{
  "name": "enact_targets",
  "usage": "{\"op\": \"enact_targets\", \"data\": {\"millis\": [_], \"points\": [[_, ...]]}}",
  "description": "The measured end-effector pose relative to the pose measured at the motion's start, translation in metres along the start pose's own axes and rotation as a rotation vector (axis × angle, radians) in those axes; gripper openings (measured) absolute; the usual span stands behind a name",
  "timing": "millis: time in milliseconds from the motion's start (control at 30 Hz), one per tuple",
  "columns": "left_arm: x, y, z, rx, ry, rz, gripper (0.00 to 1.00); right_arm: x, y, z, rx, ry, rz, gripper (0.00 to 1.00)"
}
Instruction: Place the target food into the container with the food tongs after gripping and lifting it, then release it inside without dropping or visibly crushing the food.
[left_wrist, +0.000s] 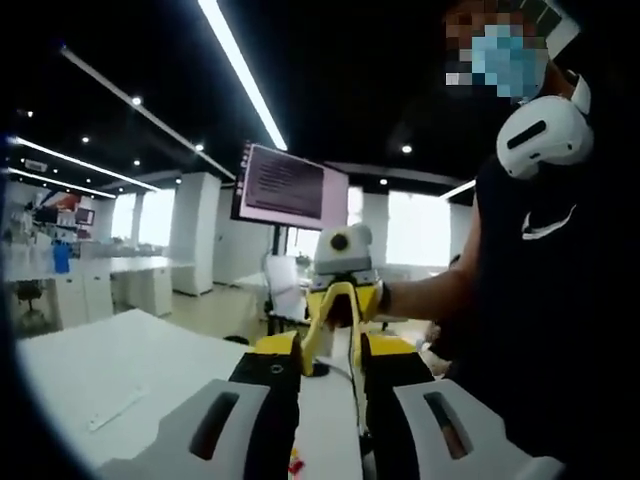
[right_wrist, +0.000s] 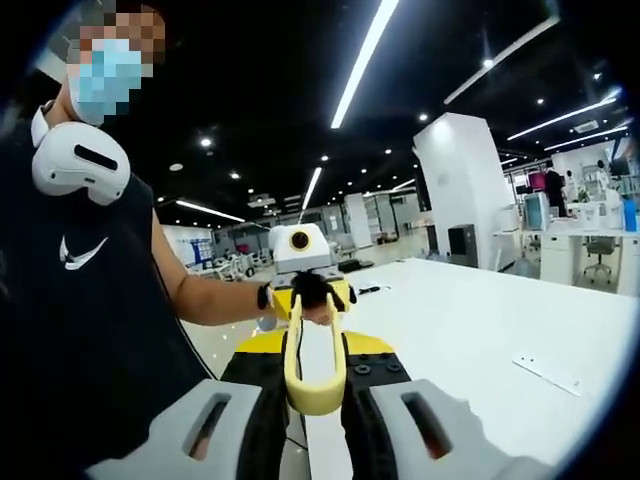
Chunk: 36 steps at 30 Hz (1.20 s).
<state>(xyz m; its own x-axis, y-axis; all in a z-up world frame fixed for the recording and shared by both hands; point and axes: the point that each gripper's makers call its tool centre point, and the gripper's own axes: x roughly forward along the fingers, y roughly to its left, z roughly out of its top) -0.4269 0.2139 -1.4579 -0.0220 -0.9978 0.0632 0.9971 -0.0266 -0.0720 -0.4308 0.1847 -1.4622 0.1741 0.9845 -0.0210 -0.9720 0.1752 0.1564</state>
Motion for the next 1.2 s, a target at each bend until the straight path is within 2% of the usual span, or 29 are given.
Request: {"op": "enact_targets", "data": {"millis": [133, 200, 233, 300, 367, 467, 567, 633, 733, 900, 1200], "points": [[0.003, -0.006, -0.004, 0.001, 0.038, -0.011, 0.07, -0.002, 0.000, 0.010, 0.011, -0.048, 0.009, 0.17], [0.002, -0.002, -0.001, 0.006, 0.012, 0.004, 0.03, -0.003, 0.000, 0.019, -0.004, -0.086, 0.005, 0.18], [0.002, -0.002, 0.006, -0.006, -0.032, 0.010, 0.03, -0.004, 0.000, 0.026, -0.011, -0.111, 0.007, 0.18], [0.002, -0.001, 0.010, -0.012, -0.075, 0.012, 0.02, -0.004, 0.000, 0.038, -0.021, -0.164, 0.009, 0.18], [0.003, -0.001, 0.011, -0.027, -0.097, 0.011, 0.01, -0.004, 0.001, 0.043, -0.023, -0.183, 0.020, 0.18], [0.003, -0.001, 0.013, -0.030, -0.119, 0.016, 0.00, -0.002, 0.001, 0.038, -0.022, -0.168, 0.024, 0.19], [0.000, -0.001, 0.022, -0.053, -0.166, 0.009, 0.00, 0.001, 0.002, 0.029, -0.012, -0.137, 0.023, 0.22], [-0.001, 0.000, 0.023, -0.046, -0.163, 0.015, 0.00, 0.001, 0.003, 0.028, -0.010, -0.138, 0.023, 0.20], [0.001, -0.001, 0.021, -0.048, -0.158, 0.015, 0.00, 0.003, 0.006, 0.029, -0.011, -0.136, 0.036, 0.11], [0.005, -0.006, 0.019, -0.058, -0.142, 0.001, 0.01, 0.010, 0.009, 0.024, -0.009, -0.105, 0.048, 0.13], [0.009, -0.008, 0.016, -0.069, -0.124, -0.010, 0.01, 0.014, 0.011, 0.022, -0.019, -0.094, 0.043, 0.15]]}}
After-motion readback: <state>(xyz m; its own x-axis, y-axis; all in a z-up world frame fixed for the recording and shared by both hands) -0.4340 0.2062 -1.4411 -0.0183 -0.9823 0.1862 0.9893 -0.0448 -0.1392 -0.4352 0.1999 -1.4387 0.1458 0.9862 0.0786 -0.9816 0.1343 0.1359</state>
